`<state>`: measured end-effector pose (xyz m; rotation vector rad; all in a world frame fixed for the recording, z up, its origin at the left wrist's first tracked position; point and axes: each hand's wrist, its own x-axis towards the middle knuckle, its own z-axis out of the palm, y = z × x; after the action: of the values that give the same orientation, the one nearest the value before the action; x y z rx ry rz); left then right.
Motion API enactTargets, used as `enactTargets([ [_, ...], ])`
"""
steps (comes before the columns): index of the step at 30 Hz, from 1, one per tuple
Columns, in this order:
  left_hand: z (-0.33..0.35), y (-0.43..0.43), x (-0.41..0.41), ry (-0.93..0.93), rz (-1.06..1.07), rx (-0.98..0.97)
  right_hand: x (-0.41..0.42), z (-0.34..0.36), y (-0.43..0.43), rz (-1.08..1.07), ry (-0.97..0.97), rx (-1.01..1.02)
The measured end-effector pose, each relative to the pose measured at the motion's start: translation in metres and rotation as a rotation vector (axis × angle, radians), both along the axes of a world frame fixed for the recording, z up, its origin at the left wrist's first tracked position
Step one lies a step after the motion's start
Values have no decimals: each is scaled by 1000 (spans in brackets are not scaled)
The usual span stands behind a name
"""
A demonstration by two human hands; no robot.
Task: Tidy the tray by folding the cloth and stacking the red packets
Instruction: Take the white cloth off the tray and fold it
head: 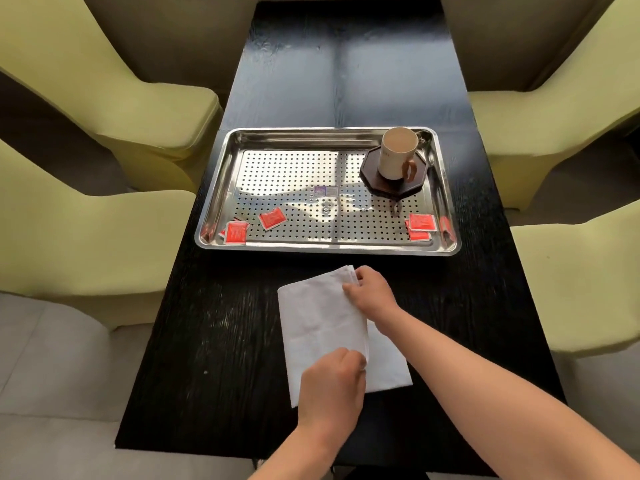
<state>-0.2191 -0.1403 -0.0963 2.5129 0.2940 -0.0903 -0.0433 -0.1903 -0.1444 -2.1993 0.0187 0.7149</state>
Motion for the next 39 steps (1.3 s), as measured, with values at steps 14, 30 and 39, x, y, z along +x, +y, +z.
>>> enactTargets([
  [14, -37, -46, 36, 38, -88, -40, 22, -26, -62, -76, 43, -104],
  [30, -58, 31, -27, 213, 209, 20, -2, -28, -88, -135, -59, -34],
  [39, -68, 51, -46, 497, 644, -314, -83, -22, -124, -72, -149, -219],
])
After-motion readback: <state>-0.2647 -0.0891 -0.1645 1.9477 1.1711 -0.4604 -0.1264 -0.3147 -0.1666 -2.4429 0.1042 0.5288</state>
